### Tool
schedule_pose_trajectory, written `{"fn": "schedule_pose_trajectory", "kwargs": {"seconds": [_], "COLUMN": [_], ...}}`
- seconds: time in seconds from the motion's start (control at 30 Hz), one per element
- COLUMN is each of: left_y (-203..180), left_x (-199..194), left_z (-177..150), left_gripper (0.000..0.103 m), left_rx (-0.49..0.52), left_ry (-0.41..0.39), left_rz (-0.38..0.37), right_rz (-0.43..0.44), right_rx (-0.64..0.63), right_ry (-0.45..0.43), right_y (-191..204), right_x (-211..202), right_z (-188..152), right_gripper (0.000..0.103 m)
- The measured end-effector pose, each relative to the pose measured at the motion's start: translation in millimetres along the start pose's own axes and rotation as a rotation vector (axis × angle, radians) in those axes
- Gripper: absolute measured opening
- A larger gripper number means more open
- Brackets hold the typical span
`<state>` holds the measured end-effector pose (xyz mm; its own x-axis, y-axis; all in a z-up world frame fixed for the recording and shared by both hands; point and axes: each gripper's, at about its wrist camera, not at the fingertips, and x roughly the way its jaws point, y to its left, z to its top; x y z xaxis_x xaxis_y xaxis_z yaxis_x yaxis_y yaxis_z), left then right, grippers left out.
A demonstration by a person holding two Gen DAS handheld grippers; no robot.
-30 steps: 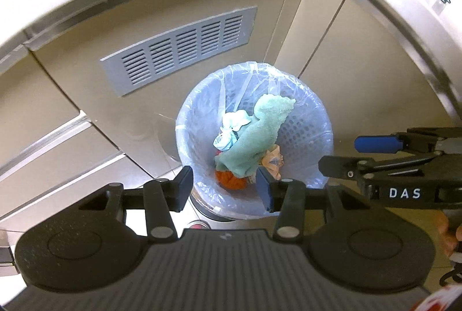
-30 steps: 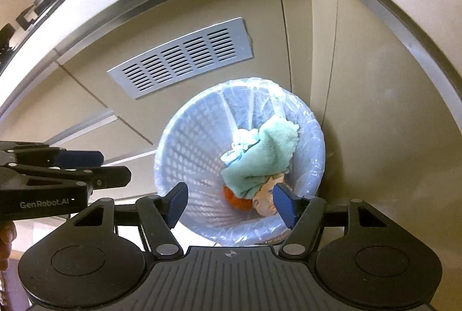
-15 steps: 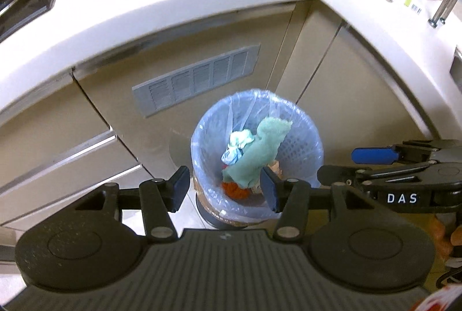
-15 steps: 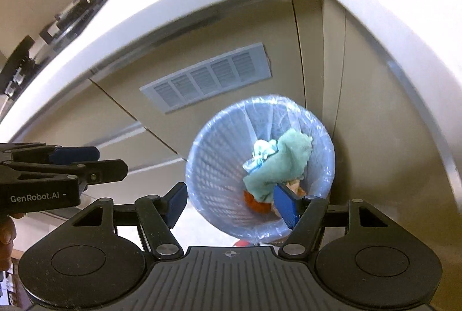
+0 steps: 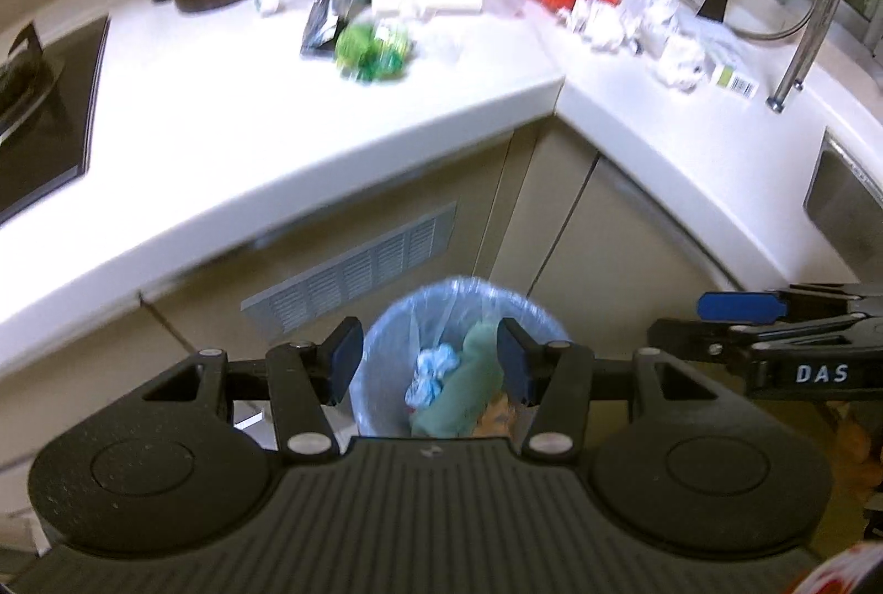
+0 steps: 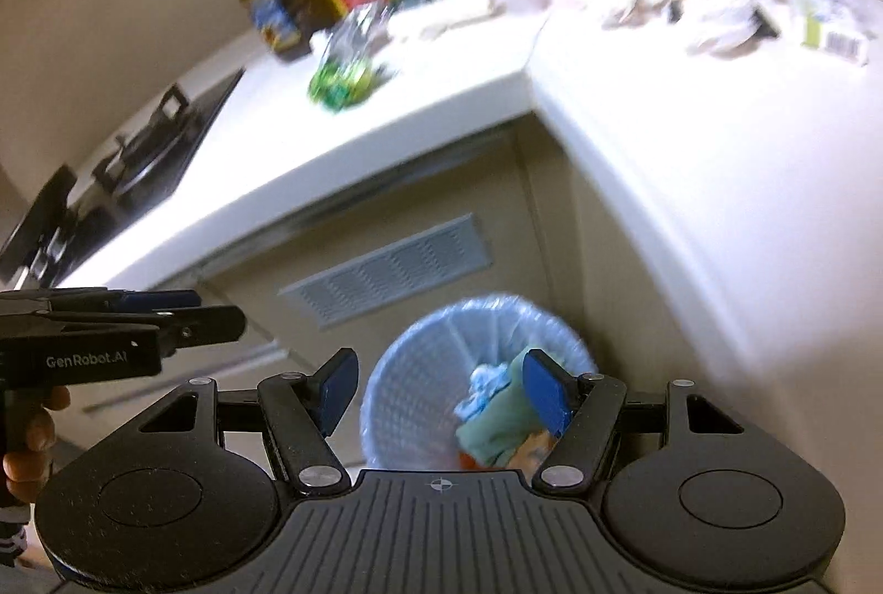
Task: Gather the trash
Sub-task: 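Raise both tools back toward the counter trash, then grasp the crumpled white tissue with the right tool while the left tool nears the clear container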
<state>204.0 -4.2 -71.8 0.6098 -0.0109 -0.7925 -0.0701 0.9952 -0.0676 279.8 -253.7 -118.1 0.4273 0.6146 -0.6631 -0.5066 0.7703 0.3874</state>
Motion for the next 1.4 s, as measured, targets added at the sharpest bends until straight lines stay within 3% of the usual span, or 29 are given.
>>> {"fn": "schedule_pose_trajectory", "kwargs": {"seconds": [0.5, 0.7, 0.93, 1.3, 1.37, 1.4], "left_y": [18, 28, 32, 26, 25, 25], "left_x": [18, 33, 49, 65, 68, 69], "left_z": [68, 92, 114, 134, 136, 137], "left_gripper": [0.051, 0.051, 0.051, 0.051, 0.051, 0.051], "left_rx": [0.036, 0.036, 0.044, 0.064, 0.071, 0.072], "left_ry": [-0.091, -0.106, -0.11, -0.116, -0.115, -0.113], "left_rz": [-0.003, 0.004, 0.001, -0.028, -0.031, -0.033], "right_rz": [-0.237, -0.284, -0.309, -0.345, -0.338, -0.332], "right_rx": [0.036, -0.002, -0.029, -0.044, -0.049, -0.054], "right_ry": [-0.265, -0.348, -0.376, -0.337, -0.335, -0.331], "right_y": [-71, -101, -123, -146, -147, -147], "right_x": [-35, -31, 1, 53, 57, 59], "right_z": [68, 104, 137, 165, 166, 166], "right_gripper": [0.066, 0.066, 0.066, 0.066, 0.059, 0.046]}}
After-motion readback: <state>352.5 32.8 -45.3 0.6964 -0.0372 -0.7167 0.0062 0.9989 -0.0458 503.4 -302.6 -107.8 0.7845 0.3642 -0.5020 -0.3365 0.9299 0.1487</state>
